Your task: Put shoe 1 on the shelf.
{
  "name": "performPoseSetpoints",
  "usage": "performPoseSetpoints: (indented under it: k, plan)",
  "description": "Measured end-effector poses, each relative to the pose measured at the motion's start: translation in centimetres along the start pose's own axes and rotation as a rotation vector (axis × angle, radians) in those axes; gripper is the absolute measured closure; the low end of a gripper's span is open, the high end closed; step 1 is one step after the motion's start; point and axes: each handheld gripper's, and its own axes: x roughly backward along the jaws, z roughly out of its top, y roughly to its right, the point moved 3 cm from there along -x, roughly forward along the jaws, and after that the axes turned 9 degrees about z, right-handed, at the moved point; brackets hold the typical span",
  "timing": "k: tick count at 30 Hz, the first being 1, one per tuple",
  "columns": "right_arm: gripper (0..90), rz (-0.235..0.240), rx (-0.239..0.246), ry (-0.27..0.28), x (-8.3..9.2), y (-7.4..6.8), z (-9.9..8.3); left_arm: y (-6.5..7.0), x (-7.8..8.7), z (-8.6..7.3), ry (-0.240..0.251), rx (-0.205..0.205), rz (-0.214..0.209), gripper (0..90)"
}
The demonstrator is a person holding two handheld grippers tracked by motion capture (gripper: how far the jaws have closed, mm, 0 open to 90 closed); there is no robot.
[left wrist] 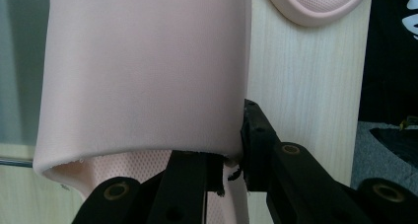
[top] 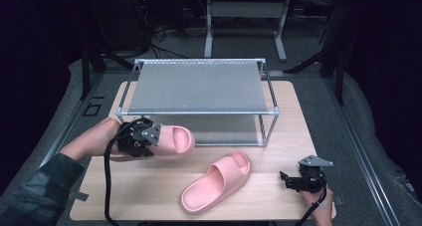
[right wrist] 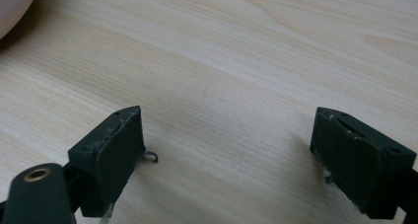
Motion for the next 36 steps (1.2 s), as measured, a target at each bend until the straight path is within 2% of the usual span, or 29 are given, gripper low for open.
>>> performPoseSetpoints:
  k: [9,13,18,25,30,36]
  plan:
    - [12.6,0.000,0.000,0.000,0.0,0.0,0.0,-0.6,1.8,0.9,0.011,-0.022,0.012,82.0]
    - [12.6,0.000,0.000,0.000,0.0,0.0,0.0,-0.9,2.9,1.3,0.015,-0.028,0.031,81.9]
    - [12.6,0.001,0.000,0.000,0.0,0.0,0.0,-1.5,4.3,1.8,0.049,-0.012,0.032,82.0]
    - [12.6,0.000,-0.001,0.001,0.0,0.0,0.0,-2.5,5.6,2.7,0.033,-0.011,0.056,81.9]
    - [12.6,0.000,0.001,0.001,0.0,0.0,0.0,-4.0,6.3,3.5,0.041,0.030,0.074,81.9]
    - [12.6,0.000,0.001,0.002,0.0,0.0,0.0,-5.4,6.3,4.4,0.013,0.070,0.085,82.0]
